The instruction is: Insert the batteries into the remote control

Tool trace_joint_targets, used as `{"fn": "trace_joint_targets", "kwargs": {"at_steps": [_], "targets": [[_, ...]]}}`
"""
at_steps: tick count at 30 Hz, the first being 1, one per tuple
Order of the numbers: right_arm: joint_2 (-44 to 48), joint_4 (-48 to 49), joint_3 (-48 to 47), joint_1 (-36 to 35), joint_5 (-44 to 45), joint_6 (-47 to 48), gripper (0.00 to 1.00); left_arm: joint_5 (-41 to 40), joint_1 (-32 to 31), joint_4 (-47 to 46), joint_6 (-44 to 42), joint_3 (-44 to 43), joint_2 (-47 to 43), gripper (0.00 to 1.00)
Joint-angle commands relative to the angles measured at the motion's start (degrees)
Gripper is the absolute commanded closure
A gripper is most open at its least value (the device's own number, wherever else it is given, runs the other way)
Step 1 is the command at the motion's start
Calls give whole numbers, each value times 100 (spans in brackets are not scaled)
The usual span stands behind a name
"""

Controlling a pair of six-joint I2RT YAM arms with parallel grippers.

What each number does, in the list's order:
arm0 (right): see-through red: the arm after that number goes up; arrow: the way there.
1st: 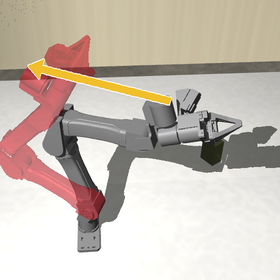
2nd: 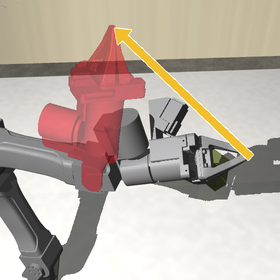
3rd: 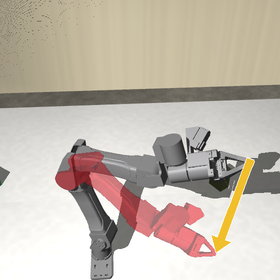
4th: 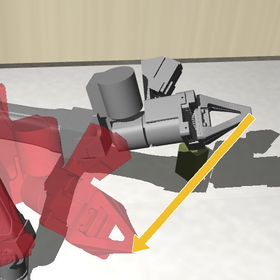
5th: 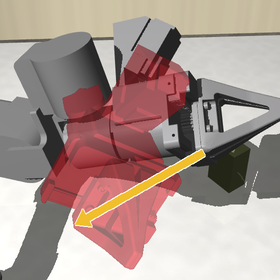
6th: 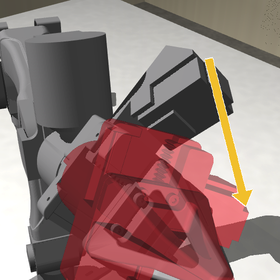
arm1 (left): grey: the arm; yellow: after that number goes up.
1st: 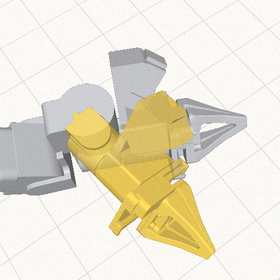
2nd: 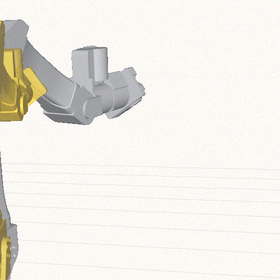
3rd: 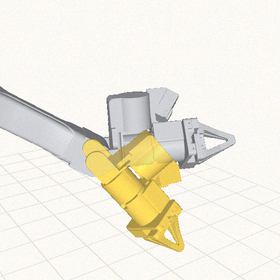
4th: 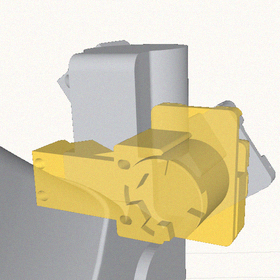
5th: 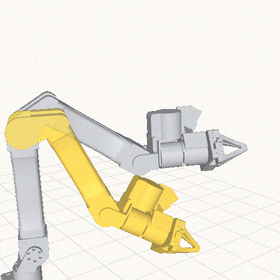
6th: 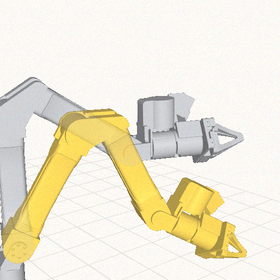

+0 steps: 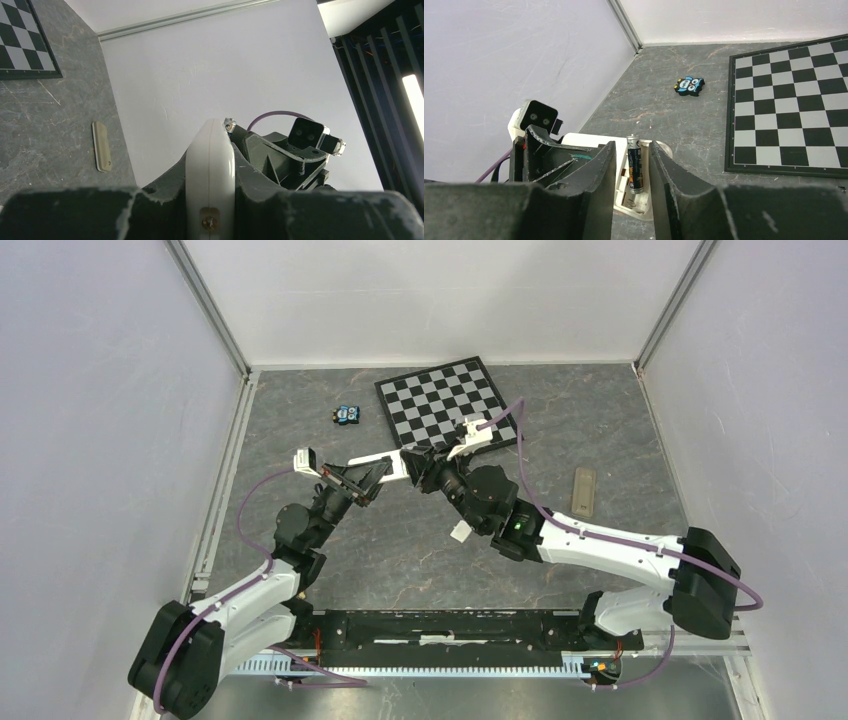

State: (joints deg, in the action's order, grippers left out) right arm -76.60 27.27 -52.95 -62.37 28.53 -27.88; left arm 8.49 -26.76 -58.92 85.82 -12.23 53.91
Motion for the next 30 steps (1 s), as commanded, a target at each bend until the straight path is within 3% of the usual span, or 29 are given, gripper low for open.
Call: {"fn": "trace_joint_targets", "kwargs": {"at_steps": [1, 11, 13, 15, 19, 25, 30], "targets": [[226, -215, -224, -10, 38, 123, 64, -84, -25, -560, 233, 18, -139, 98], [865, -674, -217, -12, 97, -123, 53, -32, -13, -463, 134, 133, -287, 98], [985, -1066, -394, -12, 251, -238, 40, -56, -13, -353, 44, 148, -361, 98], [1102, -1500, -505, -8, 434, -504, 21, -67, -8, -288, -54, 150, -426, 98], [1274, -2307, -617, 29, 444, -1411, 2, -67, -4, -287, -217, 118, -460, 98], [1683, -1499, 570, 355, -566, -3871, 2, -40, -4, -296, -618, 12, -461, 98], [1328, -835, 764, 589, -1300, -5066, 2, -4, -4, -433, -805, -47, -301, 98]]}}
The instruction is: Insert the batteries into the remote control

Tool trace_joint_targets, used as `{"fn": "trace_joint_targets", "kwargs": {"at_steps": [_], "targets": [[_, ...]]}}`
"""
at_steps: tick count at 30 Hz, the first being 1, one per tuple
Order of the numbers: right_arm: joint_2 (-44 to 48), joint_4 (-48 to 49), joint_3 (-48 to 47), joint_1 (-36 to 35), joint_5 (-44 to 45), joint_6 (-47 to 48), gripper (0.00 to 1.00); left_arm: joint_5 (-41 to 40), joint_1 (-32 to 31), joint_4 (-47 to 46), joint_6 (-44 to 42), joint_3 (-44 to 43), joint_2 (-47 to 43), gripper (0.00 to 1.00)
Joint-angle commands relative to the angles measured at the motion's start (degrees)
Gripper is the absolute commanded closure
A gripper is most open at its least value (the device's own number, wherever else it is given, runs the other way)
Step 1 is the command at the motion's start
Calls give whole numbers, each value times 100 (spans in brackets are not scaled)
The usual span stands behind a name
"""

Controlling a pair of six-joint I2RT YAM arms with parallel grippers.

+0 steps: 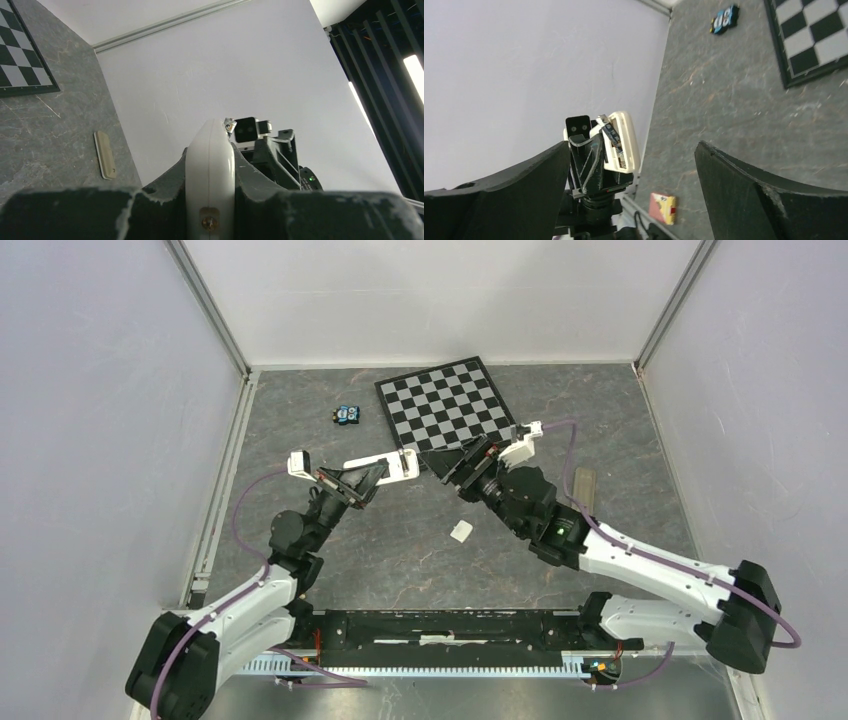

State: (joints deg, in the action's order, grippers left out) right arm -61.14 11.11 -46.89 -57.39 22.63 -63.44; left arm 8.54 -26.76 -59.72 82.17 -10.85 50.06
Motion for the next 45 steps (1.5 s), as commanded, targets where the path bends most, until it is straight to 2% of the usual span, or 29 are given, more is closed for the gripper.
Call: {"fn": "trace_joint_targets", "kwargs": {"at_steps": [1, 12, 16, 22, 25, 28, 32, 35, 45], "targets": [[-304, 946, 188, 101, -783, -1713, 2, 18, -4, -443, -446, -189, 131, 98], [-1142, 1986, -7, 104, -1073, -2857, 2, 184, -5, -996, -421, -301, 610, 98], [-1257, 2066, -108, 111, -935, -2902, 2, 409, -4, -1120, -555, -330, 574, 98], [-1321, 2864, 40, 120, -570, -2669, 2, 486, -4, -977, -764, -312, 503, 98], [-1370, 2864, -32, 178, -516, -2640, 2, 536, -4, -1032, -808, -303, 537, 98], [-1499, 2856, -105, 269, -768, -2790, 10, 544, -4, -1032, -846, -303, 543, 98], [-1625, 2888, -111, 283, -968, -2909, 25, 586, -4, -1047, -882, -331, 571, 98], [-1670, 2971, -109, 307, -1014, -2937, 32, 607, -4, -1068, -891, -322, 569, 98], [-1880, 3321, -114, 332, -1204, -3145, 43, 545, -4, -1337, -849, -253, 698, 98]]}}
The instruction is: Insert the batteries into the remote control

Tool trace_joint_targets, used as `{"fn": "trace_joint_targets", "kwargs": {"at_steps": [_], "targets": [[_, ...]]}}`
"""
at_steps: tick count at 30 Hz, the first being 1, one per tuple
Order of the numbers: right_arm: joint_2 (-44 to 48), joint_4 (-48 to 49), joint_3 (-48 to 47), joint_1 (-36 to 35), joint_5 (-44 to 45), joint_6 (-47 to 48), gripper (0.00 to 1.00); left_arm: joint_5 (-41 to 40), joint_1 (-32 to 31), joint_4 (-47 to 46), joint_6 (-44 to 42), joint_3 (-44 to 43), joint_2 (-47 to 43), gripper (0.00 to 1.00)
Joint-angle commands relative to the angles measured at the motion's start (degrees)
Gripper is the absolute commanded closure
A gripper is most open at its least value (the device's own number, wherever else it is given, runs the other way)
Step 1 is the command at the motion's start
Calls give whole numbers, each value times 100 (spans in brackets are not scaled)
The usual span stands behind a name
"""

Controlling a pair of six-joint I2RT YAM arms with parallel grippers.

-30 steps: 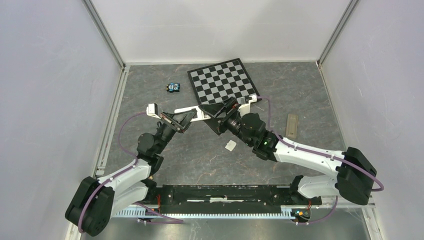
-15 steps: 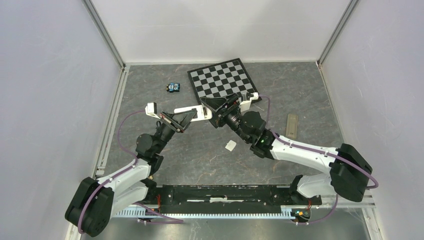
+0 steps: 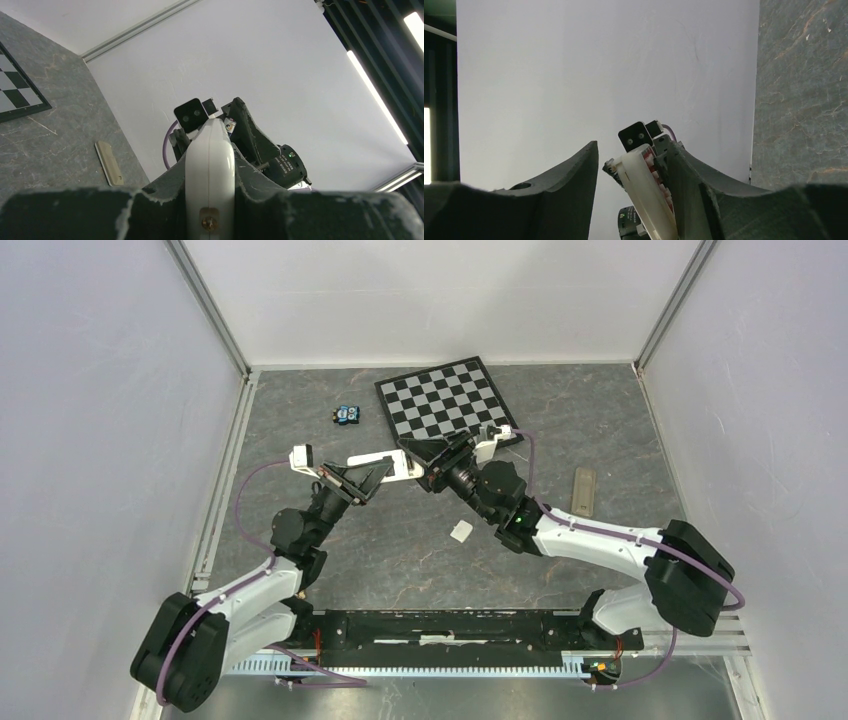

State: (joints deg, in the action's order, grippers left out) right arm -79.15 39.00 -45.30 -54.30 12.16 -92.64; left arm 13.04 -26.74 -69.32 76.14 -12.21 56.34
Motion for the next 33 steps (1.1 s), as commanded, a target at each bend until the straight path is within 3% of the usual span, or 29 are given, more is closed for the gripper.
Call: {"fn": "trace_joint_targets", "kwargs": {"at_steps": [1, 25, 33], "targets": [[-103, 562, -278, 20, -186, -260, 44, 94, -6, -396, -244, -111, 93, 98], [-148, 783, -139, 25, -236, -395, 58, -231, -8, -715, -20, -24, 280, 98], [-184, 817, -128, 23, -300, -395, 67, -275, -7, -729, 15, -36, 294, 98]]}}
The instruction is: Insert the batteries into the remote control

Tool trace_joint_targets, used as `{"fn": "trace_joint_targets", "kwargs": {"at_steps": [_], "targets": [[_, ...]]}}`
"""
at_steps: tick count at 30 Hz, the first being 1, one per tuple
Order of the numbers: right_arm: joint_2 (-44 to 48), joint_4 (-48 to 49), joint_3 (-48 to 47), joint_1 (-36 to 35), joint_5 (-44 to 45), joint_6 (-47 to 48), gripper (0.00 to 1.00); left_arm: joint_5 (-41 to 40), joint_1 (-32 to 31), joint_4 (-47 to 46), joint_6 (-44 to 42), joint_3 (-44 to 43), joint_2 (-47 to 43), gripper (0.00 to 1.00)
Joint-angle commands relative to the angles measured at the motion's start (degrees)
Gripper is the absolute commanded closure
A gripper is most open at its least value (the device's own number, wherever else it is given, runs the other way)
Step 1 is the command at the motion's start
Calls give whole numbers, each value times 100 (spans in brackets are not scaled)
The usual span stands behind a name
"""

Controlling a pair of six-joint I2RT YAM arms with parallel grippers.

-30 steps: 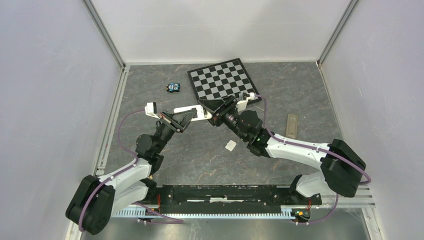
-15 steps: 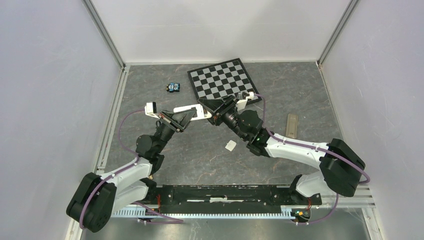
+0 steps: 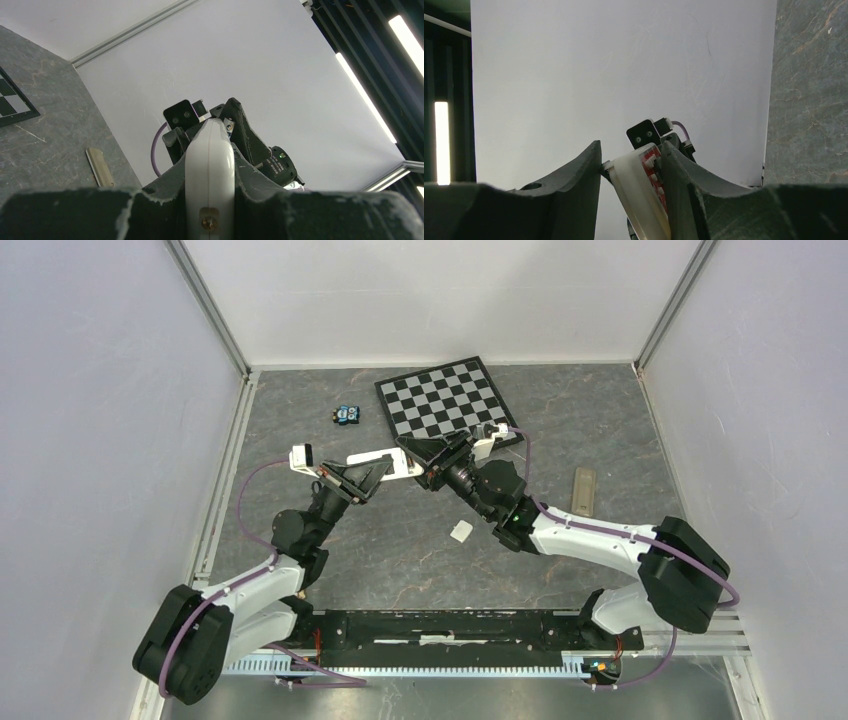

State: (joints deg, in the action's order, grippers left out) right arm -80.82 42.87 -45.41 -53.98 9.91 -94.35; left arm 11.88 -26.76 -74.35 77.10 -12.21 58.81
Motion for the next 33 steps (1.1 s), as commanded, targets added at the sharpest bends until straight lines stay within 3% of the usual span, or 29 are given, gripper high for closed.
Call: {"fn": "trace_joint_targets", "kwargs": {"at_steps": [1, 22, 33], "targets": [[-22, 428, -117, -7, -79, -224, 68, -173, -5, -229, -73, -36, 47, 98], [-77, 222, -136, -8, -90, -170, 75, -175, -4, -273, 7, -27, 2, 98], [-107, 257, -113, -16, -132, -154, 87, -221, -4, -260, 88, -89, 16, 98]]}}
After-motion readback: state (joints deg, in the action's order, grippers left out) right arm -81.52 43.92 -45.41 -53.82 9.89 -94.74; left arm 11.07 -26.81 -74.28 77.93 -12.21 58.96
